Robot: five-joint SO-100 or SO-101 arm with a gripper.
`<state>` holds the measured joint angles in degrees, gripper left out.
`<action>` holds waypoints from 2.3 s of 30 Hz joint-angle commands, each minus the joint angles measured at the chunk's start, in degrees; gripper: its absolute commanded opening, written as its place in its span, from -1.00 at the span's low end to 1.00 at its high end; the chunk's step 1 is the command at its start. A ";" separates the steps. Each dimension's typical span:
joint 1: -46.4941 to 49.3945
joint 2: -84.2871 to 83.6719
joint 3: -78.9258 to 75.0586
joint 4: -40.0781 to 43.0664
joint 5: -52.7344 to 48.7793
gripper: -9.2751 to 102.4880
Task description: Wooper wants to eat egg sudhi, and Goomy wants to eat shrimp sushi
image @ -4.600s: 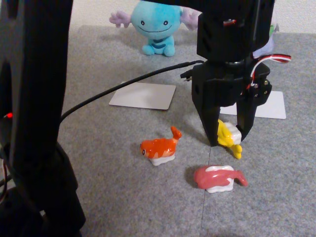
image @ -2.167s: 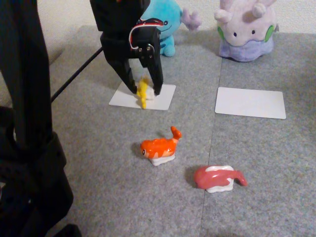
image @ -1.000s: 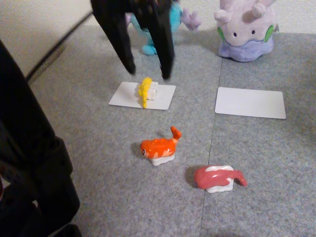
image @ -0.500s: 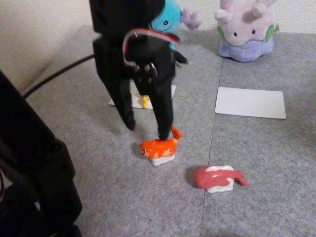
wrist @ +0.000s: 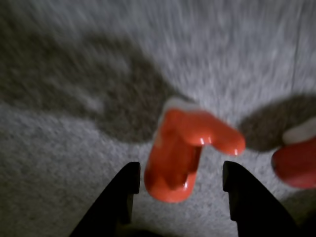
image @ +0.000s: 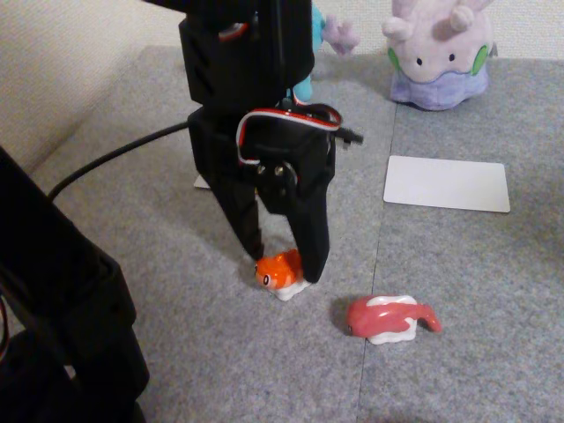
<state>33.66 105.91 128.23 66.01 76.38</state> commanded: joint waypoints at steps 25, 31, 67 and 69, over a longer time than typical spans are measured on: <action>-0.26 1.85 8.00 -11.69 0.44 -0.50; -0.09 1.85 8.00 -11.95 0.44 -0.68; 1.05 -19.86 -51.24 -2.11 0.09 -0.74; 2.46 -25.66 -57.66 0.70 -0.09 -0.74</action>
<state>34.80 83.41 79.01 65.30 76.64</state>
